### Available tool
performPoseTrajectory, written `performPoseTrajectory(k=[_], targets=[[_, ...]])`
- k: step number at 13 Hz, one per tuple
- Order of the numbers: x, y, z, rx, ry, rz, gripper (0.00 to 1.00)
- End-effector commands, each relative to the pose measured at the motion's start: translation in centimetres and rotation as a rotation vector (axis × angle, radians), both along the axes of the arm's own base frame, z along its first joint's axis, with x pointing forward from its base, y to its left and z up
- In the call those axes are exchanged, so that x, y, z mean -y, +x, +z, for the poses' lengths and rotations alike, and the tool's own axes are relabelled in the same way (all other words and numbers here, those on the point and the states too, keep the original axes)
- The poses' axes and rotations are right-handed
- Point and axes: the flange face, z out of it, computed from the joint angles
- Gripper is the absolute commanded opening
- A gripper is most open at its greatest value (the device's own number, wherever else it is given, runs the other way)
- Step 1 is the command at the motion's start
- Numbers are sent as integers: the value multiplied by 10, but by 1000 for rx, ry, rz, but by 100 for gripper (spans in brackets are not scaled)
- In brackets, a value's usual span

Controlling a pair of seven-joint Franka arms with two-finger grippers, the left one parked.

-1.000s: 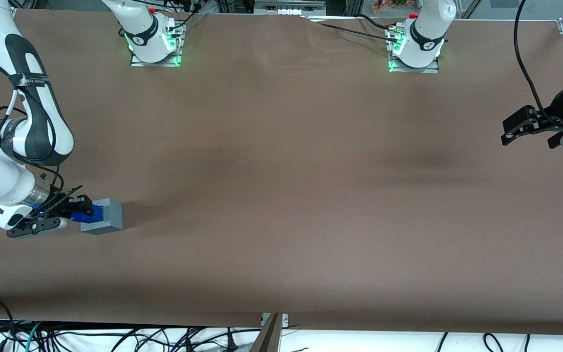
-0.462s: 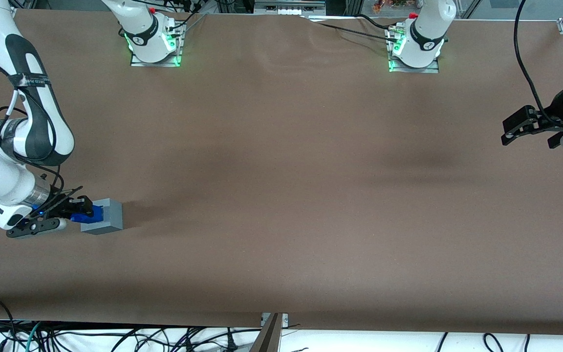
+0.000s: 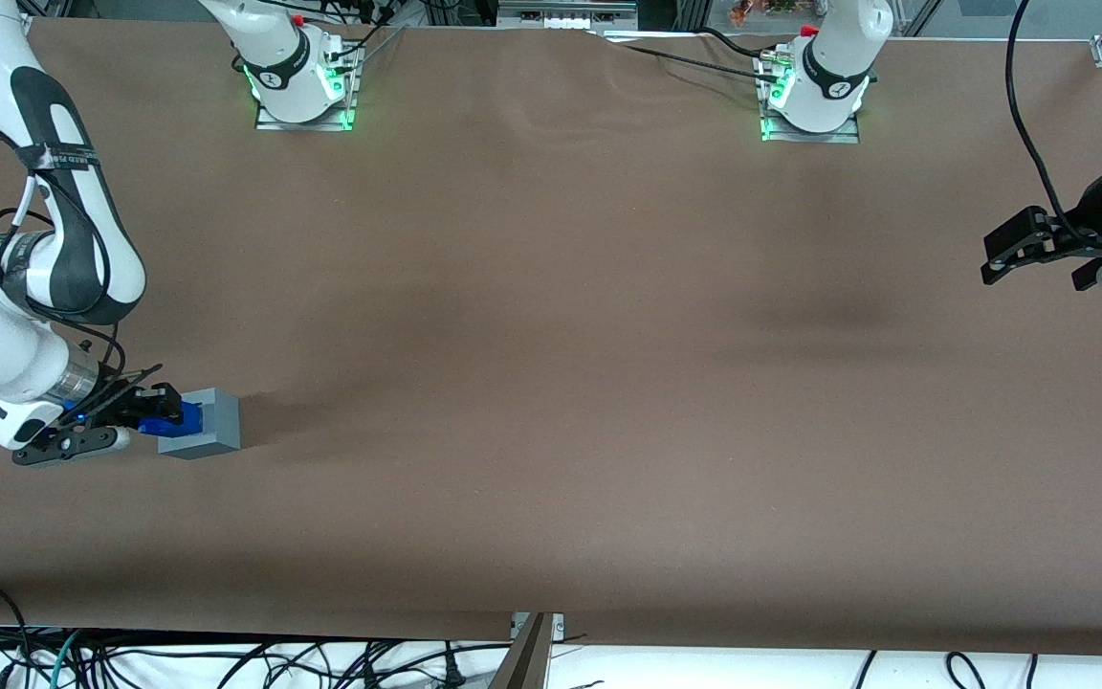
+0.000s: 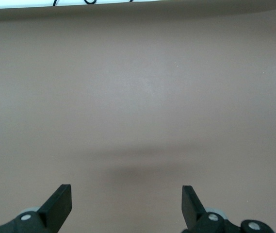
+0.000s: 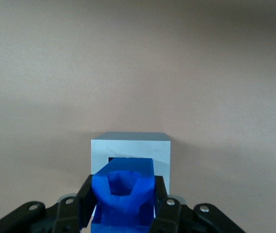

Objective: Insert blue part into gray base with right arm
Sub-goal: 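Lower the blue block into the gray base's hole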

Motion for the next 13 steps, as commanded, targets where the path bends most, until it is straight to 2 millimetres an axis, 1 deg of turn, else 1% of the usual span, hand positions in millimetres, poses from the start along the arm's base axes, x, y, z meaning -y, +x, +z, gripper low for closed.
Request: performPoseTrajectory(k=[1, 2, 6, 7, 8, 9, 10, 11, 13], targets=[[-7, -4, -7, -3, 7, 25, 36], [-7, -6, -5, -2, 5, 25, 36], [-7, -5, -9, 21, 1, 51, 36], [-7, -5, -10, 25, 2, 51, 40], [-7, -5, -13, 25, 3, 47, 67], [-6, -4, -14, 34, 4, 41, 90], [-7, -4, -12, 36, 5, 33, 99], [-7, -4, -11, 35, 8, 13, 99], [-9, -3, 2, 46, 6, -13, 99]])
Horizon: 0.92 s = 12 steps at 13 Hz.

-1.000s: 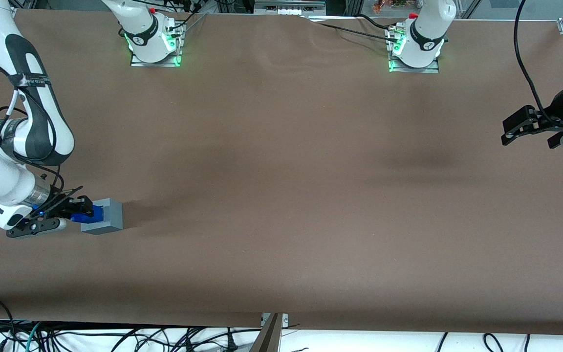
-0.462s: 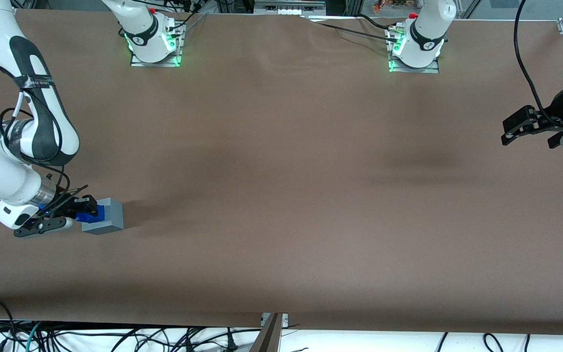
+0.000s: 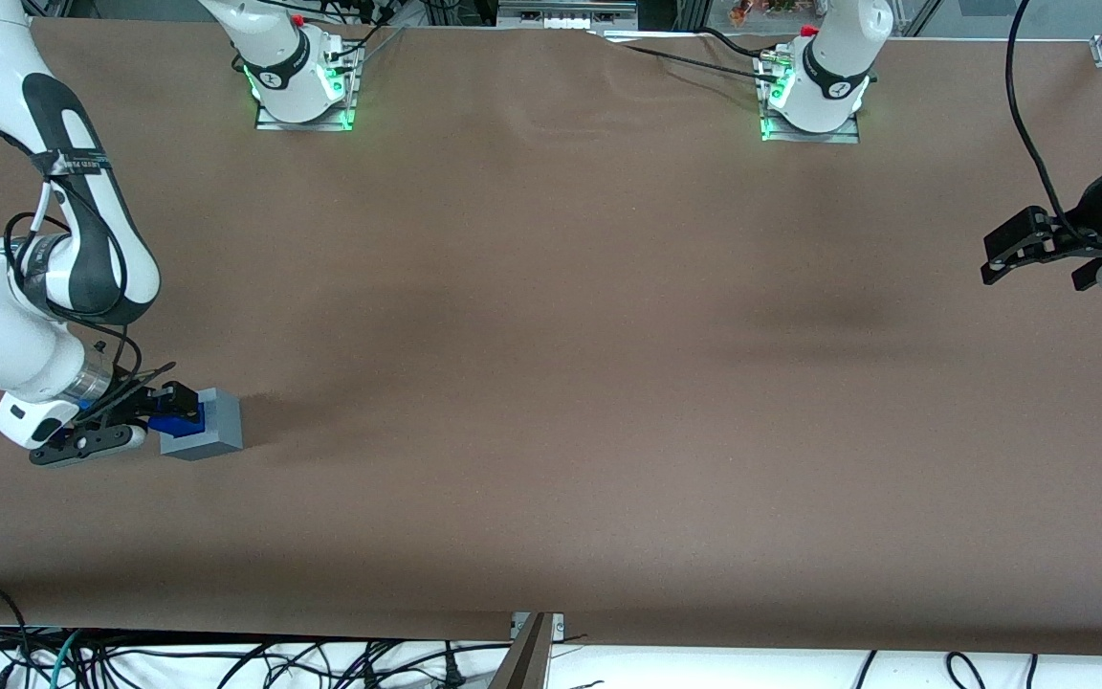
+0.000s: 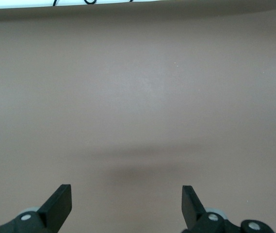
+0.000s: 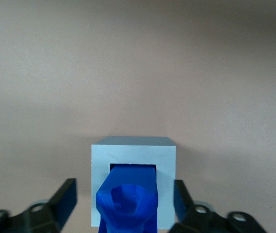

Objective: Insert blue part into gray base with right arm

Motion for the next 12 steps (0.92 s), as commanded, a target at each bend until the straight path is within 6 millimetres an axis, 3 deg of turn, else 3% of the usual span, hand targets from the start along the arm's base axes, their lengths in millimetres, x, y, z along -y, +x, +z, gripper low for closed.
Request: performPoseTrajectory(k=[1, 4, 9, 12], targets=[[-7, -2, 25, 14, 0, -16, 99], [-17, -21, 92, -36, -31, -26, 99], [-42, -85, 227, -134, -58, -56, 99], [-52, -114, 273, -149, -41, -65, 99]])
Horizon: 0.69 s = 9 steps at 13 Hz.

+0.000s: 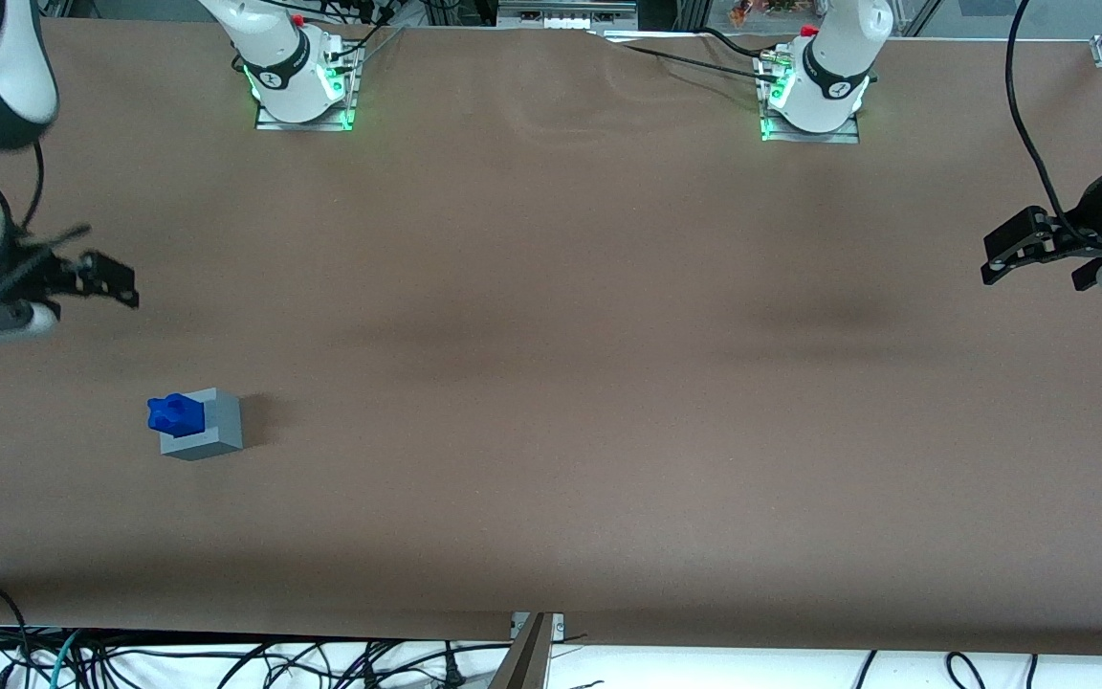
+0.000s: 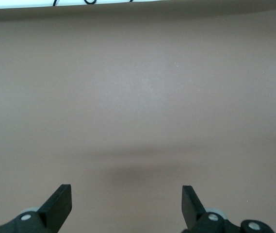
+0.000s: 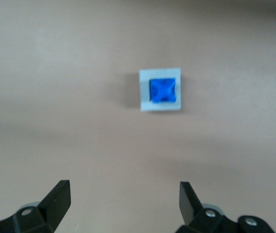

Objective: Insert blue part into gray base with right arm

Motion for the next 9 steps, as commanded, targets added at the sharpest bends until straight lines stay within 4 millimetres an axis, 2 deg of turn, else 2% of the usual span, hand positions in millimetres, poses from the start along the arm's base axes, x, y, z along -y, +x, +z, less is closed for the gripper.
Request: performPoseTrajectory(k=[1, 2, 3, 9], targets=[[-12, -22, 23, -13, 5, -27, 99], [-34, -28, 28, -15, 0, -53, 99], [-44, -31, 29, -22, -3, -84, 99], [-57, -31, 32, -19, -2, -63, 99]])
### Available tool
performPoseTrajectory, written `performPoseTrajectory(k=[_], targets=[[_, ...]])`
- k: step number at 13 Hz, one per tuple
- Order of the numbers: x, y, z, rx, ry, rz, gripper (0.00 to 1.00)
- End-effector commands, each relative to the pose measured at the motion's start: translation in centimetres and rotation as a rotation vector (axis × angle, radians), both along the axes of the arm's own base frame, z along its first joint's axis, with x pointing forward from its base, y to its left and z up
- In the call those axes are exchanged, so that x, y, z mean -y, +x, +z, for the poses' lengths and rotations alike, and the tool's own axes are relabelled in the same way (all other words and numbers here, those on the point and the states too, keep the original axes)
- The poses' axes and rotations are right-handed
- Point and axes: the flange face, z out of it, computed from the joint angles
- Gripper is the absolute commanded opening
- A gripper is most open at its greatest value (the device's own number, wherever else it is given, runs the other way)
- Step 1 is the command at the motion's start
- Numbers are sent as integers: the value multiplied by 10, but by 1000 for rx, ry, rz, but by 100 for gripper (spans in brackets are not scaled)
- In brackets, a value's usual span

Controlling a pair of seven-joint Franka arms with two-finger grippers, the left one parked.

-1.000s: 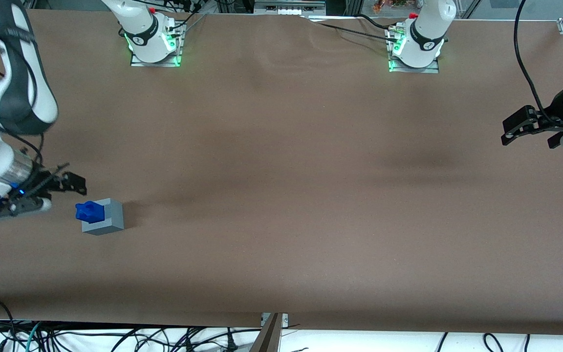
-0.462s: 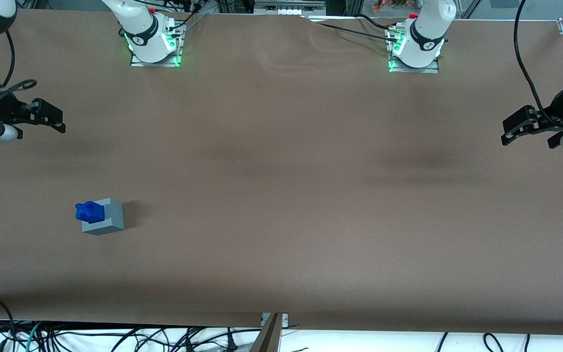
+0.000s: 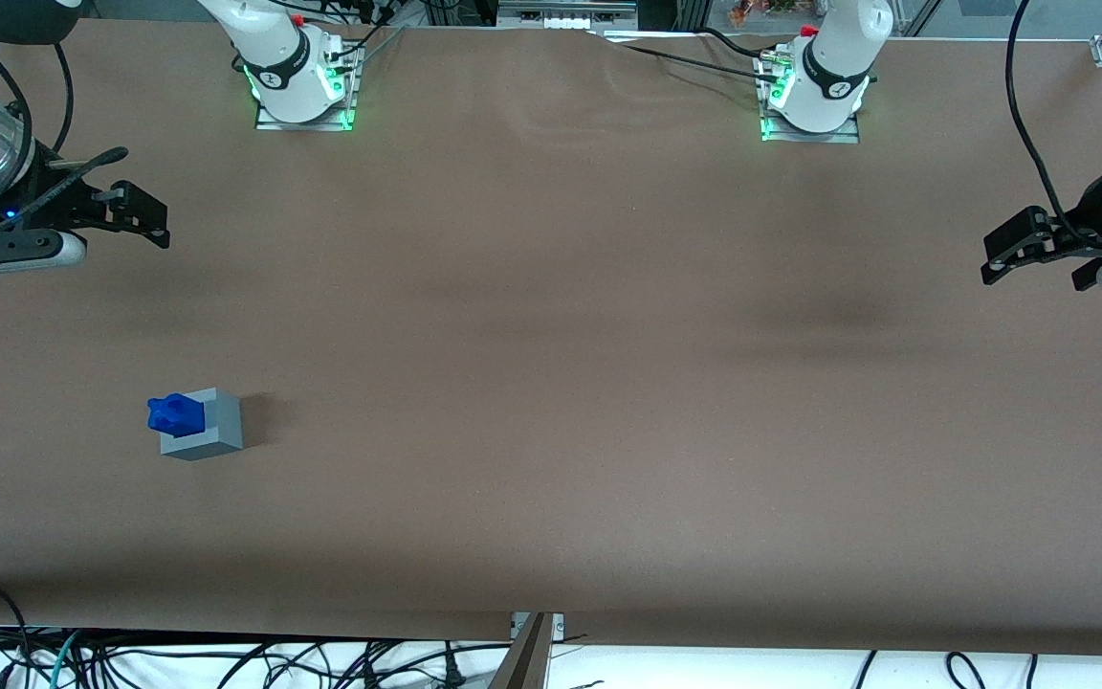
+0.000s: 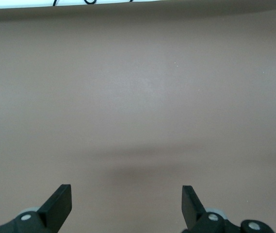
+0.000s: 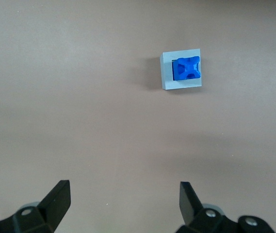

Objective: Insert blue part into gray base with right arm

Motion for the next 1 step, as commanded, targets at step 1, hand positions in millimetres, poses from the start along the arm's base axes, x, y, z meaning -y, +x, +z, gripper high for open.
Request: performPoseTrajectory(k=[1], targets=[[-2, -4, 4, 0, 5, -4, 99]])
